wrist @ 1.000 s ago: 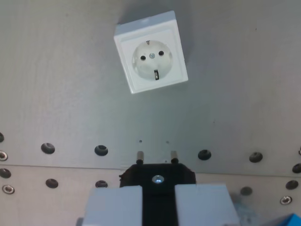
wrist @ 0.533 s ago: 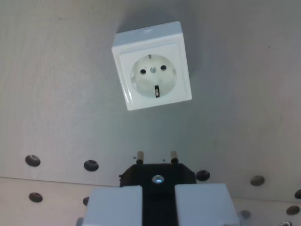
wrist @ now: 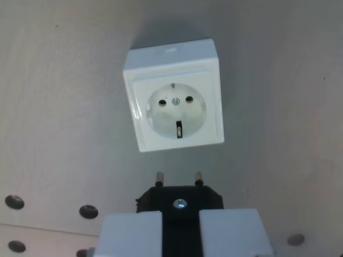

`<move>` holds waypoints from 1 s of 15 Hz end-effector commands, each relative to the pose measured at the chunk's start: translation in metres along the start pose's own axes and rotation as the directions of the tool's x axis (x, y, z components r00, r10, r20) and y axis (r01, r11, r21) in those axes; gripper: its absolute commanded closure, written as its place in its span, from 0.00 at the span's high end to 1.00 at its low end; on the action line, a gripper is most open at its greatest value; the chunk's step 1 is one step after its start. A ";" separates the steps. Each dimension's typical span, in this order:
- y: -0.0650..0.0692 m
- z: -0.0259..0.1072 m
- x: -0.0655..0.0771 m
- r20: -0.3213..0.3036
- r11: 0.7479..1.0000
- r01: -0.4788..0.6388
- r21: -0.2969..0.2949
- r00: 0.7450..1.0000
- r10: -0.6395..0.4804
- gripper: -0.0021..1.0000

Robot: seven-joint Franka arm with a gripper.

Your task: Move above the white socket

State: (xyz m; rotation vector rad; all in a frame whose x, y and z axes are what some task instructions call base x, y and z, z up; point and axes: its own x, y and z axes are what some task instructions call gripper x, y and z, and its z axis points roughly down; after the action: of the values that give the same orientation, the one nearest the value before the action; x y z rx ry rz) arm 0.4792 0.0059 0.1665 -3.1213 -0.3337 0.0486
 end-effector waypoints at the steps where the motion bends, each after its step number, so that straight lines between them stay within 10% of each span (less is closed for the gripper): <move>1: 0.001 0.016 -0.004 -0.103 0.994 0.092 -0.052 0.990 -0.097 0.00; 15: 0.002 0.053 -0.005 -0.105 0.994 0.093 -0.059 0.990 -0.099 0.00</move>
State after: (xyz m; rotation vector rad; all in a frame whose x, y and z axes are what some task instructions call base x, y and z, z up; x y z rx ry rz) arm 0.4791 0.0058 0.1188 -3.1074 -0.4282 0.0534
